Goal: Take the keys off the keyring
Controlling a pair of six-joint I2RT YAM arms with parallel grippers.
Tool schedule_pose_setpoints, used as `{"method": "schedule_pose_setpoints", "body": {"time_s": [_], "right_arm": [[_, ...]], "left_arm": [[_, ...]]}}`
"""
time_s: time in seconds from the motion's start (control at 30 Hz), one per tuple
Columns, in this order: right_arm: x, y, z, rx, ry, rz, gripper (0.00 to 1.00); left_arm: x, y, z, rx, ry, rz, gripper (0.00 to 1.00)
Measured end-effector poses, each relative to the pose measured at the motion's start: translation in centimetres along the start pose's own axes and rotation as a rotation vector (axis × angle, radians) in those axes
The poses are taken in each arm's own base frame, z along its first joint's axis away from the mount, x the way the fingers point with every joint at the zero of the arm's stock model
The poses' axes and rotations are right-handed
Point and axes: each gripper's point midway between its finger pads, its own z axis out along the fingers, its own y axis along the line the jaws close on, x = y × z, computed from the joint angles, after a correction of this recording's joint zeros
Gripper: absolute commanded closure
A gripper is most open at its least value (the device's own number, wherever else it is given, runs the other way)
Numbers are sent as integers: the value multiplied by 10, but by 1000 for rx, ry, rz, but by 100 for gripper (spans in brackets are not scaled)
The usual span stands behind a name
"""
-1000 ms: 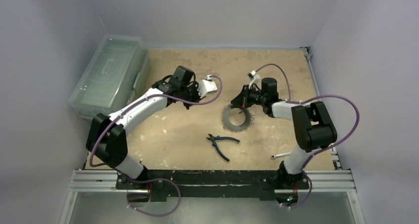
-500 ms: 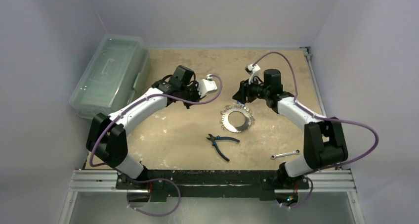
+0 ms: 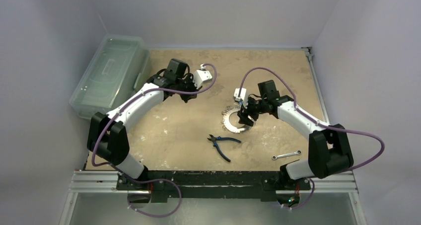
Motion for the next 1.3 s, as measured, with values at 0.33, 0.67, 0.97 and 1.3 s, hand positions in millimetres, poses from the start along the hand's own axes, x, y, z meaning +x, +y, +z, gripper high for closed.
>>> {"method": "schedule_pose_setpoints", "body": {"time_s": [0.33,0.67,0.97,1.3], "right_arm": [[36,31,19,-190,115,-206,25],[60,34,34,-246,188,-277,27],[63,41,36,-288,205,-313,39],[54,47,47,-316,237,-328,79]], "left_arm": [[-1,-2,0,15,-9,-10,100],[-1,-1,-1,16,-11,-16,100],[-1,-1,-1,15,-12,-17,100],[-1,-1,-1,15,-12,-17,100]]}}
